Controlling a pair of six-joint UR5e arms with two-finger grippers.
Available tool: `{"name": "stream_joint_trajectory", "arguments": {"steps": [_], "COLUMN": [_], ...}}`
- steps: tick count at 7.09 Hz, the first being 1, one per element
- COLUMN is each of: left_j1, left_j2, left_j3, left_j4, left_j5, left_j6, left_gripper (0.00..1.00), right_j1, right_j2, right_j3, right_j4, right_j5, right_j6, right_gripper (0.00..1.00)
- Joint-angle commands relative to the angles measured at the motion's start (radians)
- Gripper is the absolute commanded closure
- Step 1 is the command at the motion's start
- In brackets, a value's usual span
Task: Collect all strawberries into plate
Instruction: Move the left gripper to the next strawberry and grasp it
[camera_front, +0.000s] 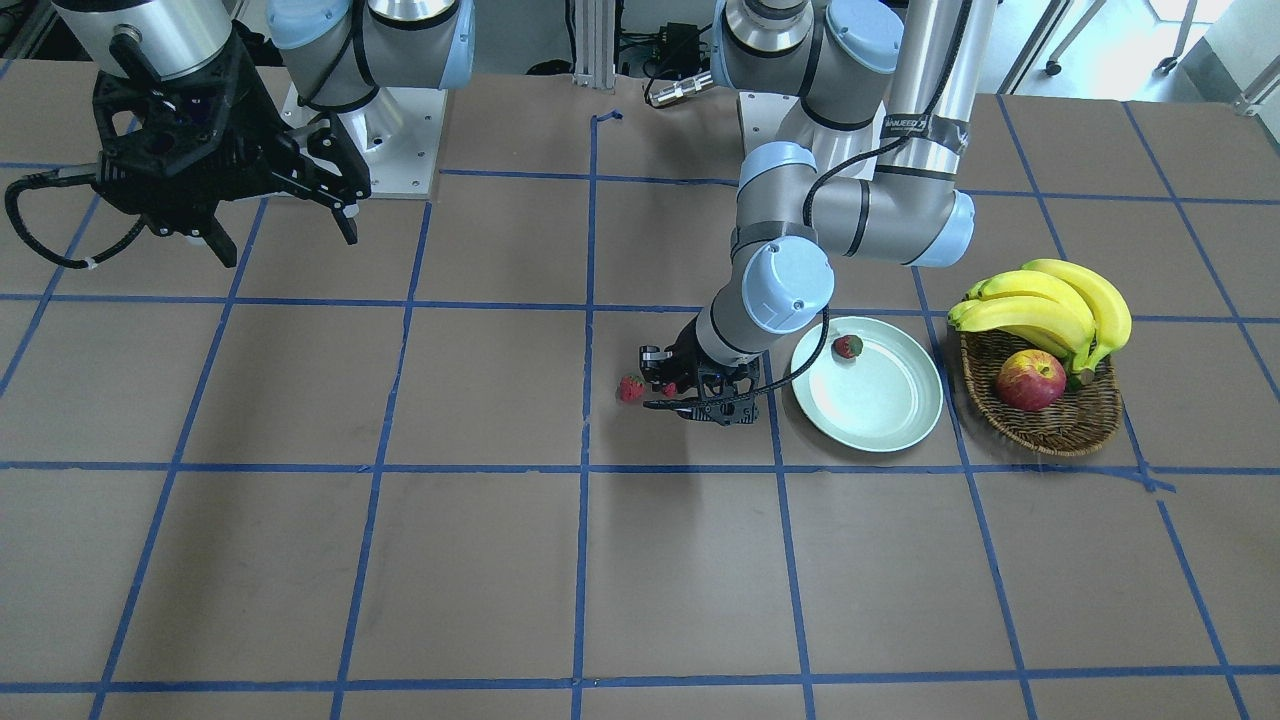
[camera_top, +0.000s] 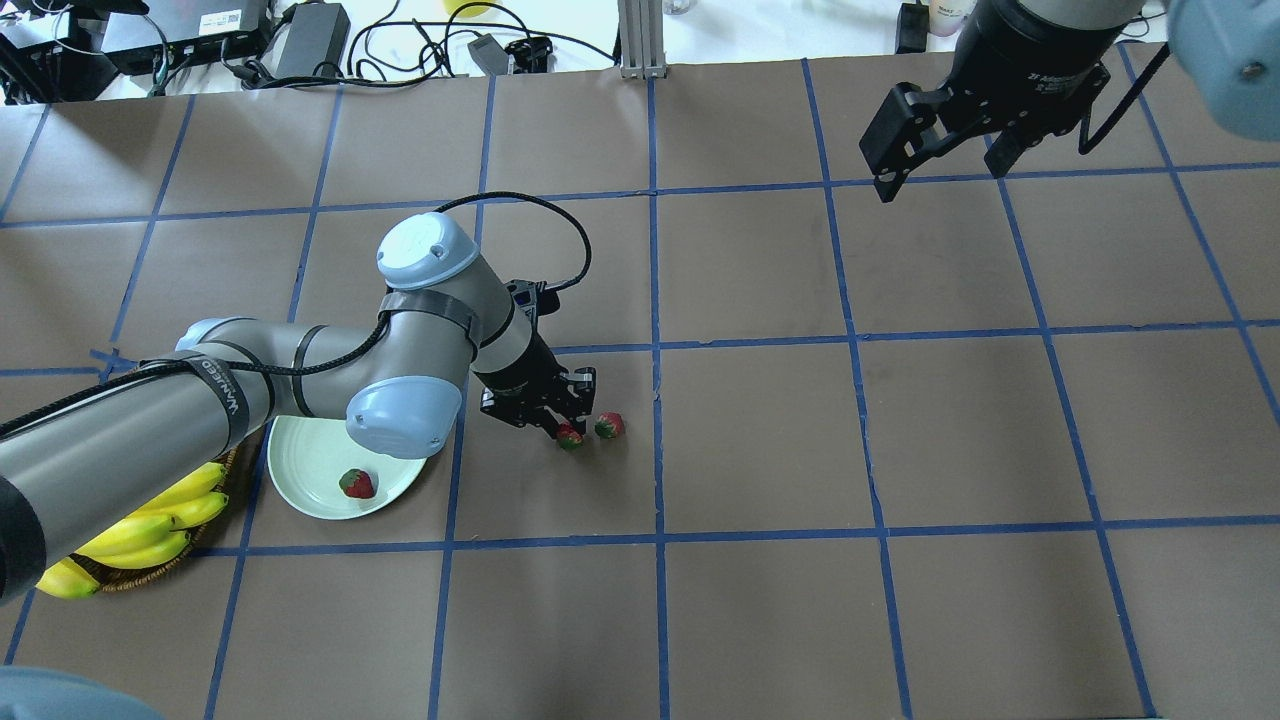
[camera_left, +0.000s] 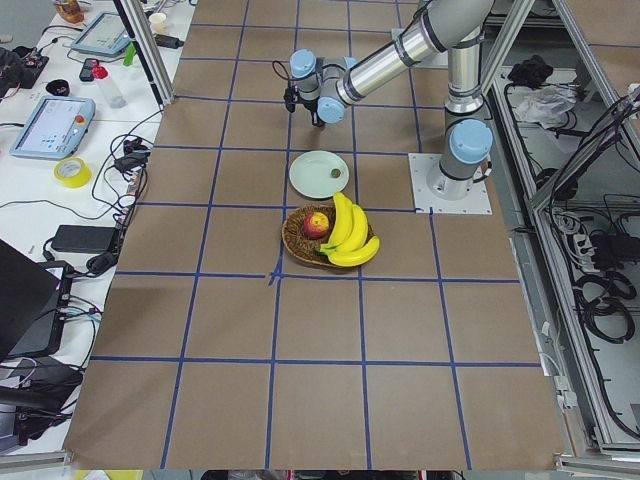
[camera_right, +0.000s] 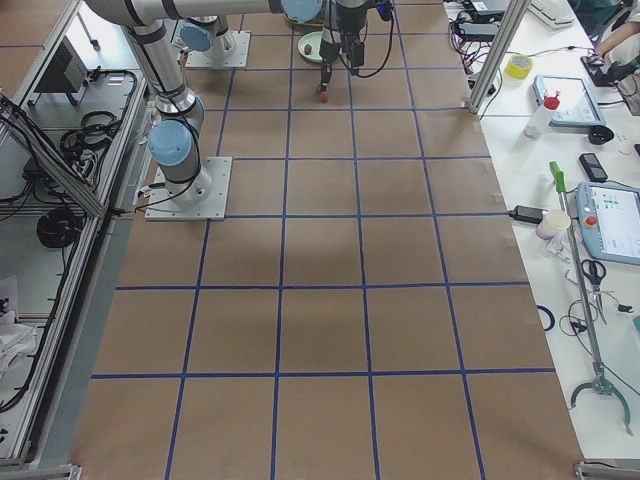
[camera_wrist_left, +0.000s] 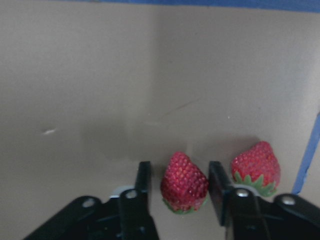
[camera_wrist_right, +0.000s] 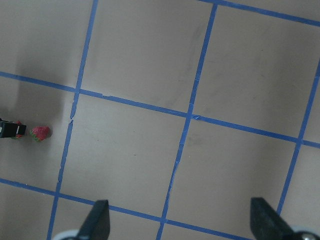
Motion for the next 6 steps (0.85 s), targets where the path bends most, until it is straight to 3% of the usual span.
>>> {"name": "stream_joint_trajectory", "arguments": {"steps": [1, 2, 4, 5, 6], "left_j1": [0.002, 0.012, 0.099, 0.150, 0.238], "left_j2": [0.006, 0.026, 0.054, 0.065, 0.068], "left_j3": [0.012, 0.032, 0.177, 0.231, 0.227], "left_j4": [-0.006, -0.029, -0.262, -0.361, -0.398], "left_j5": [-0.020, -0.010, 0.106, 0.216, 0.266], "left_j6": [-0.004, -0.001, 0.019, 0.112, 0.272], "left_gripper": [1.00, 1.00, 1.00, 1.00, 1.00], "right_j1": [0.000, 0.000, 0.000, 0.000, 0.000], "right_j2": [0.001, 0.001, 0.001, 0.001, 0.001], "right_j3": [0.000, 0.000, 0.000, 0.000, 0.000], "right_j4": [0.000, 0.000, -0.001, 0.000, 0.000], "right_j5": [0.000, 0.000, 0.000, 0.000, 0.000], "right_j6": [0.002, 0.002, 0.002, 0.002, 0.002], "right_gripper": [0.00, 0.00, 0.00, 0.00, 0.00]}}
